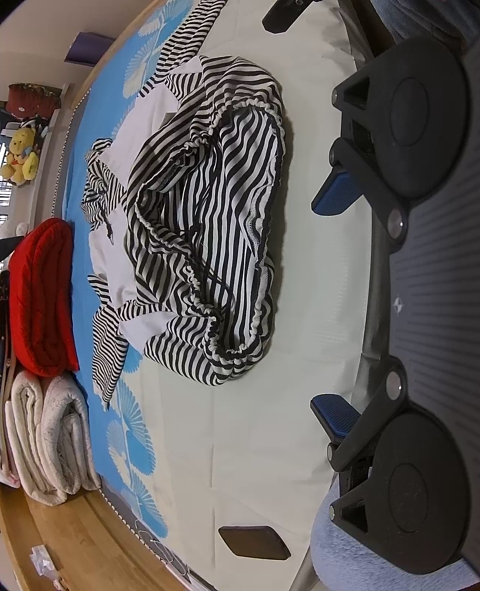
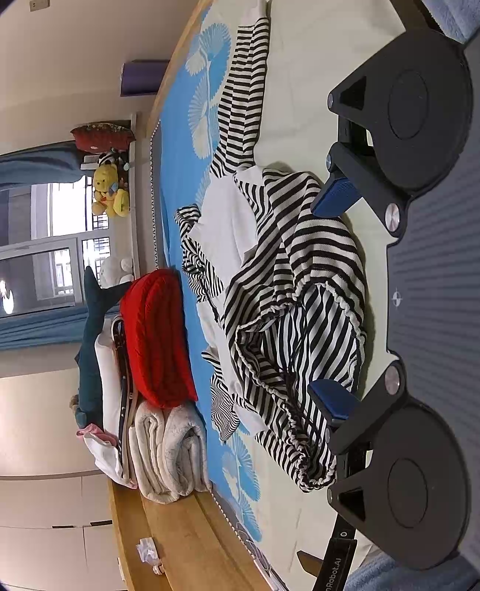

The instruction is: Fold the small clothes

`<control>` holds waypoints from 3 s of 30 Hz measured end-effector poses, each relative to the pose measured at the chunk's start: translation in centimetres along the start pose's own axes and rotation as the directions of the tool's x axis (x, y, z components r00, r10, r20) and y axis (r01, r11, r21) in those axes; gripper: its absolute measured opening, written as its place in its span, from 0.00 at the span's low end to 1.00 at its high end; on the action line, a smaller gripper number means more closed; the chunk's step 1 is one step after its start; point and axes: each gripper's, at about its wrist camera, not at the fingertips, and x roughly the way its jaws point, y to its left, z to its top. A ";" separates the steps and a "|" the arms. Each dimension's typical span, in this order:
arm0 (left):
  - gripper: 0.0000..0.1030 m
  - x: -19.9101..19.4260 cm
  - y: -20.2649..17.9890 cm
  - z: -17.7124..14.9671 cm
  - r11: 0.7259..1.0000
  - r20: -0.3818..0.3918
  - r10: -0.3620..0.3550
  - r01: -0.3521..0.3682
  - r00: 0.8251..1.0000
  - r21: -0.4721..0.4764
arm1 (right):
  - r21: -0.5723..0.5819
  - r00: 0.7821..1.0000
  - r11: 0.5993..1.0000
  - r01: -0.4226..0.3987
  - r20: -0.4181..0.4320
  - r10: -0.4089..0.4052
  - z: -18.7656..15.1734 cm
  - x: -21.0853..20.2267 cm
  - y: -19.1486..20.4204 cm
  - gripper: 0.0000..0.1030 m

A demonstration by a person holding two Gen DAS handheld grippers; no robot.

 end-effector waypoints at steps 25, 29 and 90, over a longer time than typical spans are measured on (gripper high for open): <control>1.00 1.1 -5.0 0.0 0.988 0.127 0.100 -0.113 0.987 0.103 | -0.036 0.999 0.998 0.047 -0.024 -0.048 0.1 0.8 1.0 0.92; 1.00 1.3 -5.9 0.0 0.989 0.133 0.087 -0.102 0.987 0.110 | -0.013 0.998 0.999 0.039 -0.056 -0.040 0.1 1.3 0.9 0.92; 0.84 19.5 -0.4 8.9 0.951 -0.095 0.108 -0.075 0.990 0.301 | -0.282 0.893 0.941 0.188 -0.349 -0.283 0.8 20.2 0.6 0.10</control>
